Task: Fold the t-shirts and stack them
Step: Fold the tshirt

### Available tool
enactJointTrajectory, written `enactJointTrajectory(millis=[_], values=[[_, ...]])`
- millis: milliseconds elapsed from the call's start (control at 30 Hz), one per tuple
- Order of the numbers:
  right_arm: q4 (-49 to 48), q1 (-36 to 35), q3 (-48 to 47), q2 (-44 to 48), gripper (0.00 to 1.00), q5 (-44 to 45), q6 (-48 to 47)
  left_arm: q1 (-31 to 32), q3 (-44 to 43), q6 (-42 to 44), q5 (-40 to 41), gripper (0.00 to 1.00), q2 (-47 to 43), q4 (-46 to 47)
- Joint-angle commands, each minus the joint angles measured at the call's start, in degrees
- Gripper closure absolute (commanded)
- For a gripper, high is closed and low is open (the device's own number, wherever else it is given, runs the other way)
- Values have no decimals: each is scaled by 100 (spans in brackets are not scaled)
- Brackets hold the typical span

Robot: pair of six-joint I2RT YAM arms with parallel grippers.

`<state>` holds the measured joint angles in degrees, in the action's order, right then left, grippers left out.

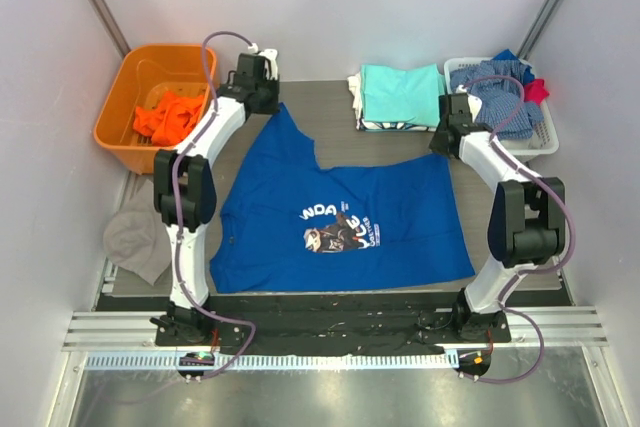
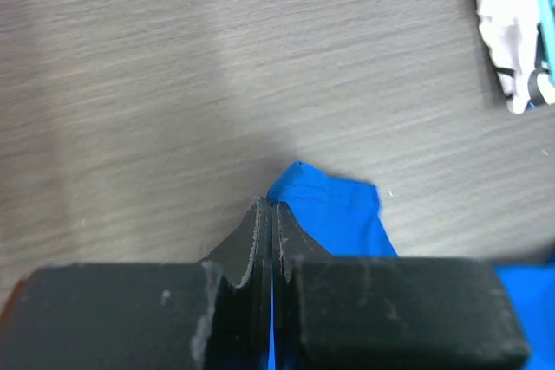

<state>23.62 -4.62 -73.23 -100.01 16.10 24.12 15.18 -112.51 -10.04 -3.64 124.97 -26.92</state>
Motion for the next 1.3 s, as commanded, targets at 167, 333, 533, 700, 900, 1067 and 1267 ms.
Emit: enactJointTrajectory(millis=[167,333,533,700,900,1067,1267], values=[[336,14,634,1219,99,174,145,-33,1300,-76,276,100,-1588,-191],[486,14,1160,1694,99,262,312,-41,2125,-182,548,100,-2554,-393],[600,14,1627,1950,99,350,409,-33,3050,-314,689,100,-3425,-472],[653,14,1803,1968,99,341,497,-41,3717,-664,636,100,-4136,-700],[741,14,1900,2099,99,472,594,-33,4517,-815,689,100,-5085,-762],[794,23,1971,2301,99,737,734,-33,4589,-833,750,100,-5579,-1017],[908,67,1944,2424,99,992,831,-33,4668,-964,680,100,-6115,-1421]])
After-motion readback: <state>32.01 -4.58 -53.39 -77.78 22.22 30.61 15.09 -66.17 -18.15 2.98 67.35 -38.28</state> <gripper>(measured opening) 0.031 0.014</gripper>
